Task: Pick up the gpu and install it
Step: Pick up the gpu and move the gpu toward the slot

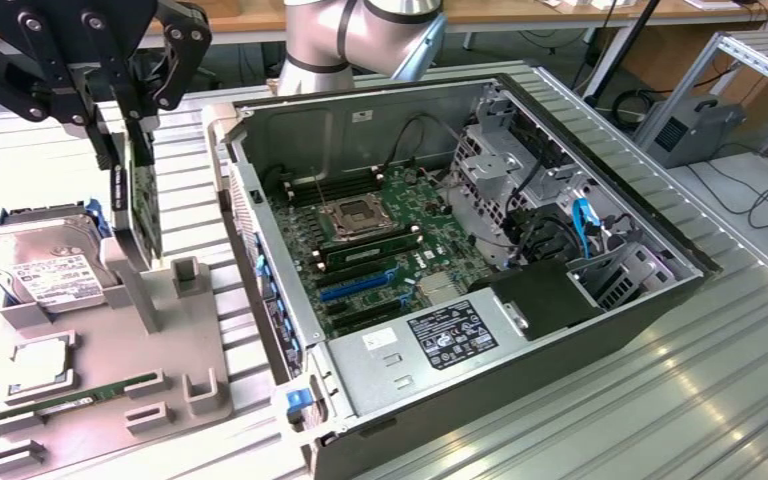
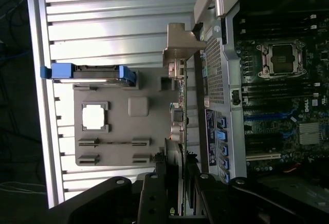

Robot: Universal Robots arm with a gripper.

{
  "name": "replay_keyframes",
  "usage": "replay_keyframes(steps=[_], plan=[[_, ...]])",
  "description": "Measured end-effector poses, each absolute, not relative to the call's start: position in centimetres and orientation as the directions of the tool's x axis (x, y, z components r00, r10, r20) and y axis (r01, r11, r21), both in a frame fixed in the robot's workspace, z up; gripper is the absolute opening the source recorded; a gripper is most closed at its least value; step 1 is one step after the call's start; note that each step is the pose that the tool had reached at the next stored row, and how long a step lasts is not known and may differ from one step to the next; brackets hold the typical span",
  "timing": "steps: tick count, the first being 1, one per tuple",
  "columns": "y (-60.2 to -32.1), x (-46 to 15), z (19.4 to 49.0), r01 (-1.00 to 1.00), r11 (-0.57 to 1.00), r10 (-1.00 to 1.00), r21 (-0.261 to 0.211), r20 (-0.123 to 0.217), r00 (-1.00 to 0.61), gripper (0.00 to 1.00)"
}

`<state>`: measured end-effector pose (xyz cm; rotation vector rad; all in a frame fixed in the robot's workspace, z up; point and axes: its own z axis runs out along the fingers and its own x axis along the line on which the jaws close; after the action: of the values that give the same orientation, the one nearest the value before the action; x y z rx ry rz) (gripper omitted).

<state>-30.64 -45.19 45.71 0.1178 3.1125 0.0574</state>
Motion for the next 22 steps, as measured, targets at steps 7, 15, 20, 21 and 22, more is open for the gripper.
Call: replay_keyframes(steps=[7, 15, 20, 21, 22], plan=[[-45.2, -30.1, 45.7, 0.075, 0.996, 0.076, 0.038, -0.025, -0.997, 0.26], [-45.2, -29.6, 45.6, 0.075, 0.996, 0.076, 0.038, -0.025, -0.997, 0.26], [-45.2, -29.4, 45.6, 0.075, 0.996, 0.076, 0.038, -0.025, -0.997, 0.26], [-45.2, -29.4, 45.6, 0.075, 0.996, 0.076, 0.038, -0.025, -0.997, 0.26], [-45.2, -29.4, 45.6, 0.075, 0.996, 0.076, 0.038, -0.025, -0.997, 0.26]])
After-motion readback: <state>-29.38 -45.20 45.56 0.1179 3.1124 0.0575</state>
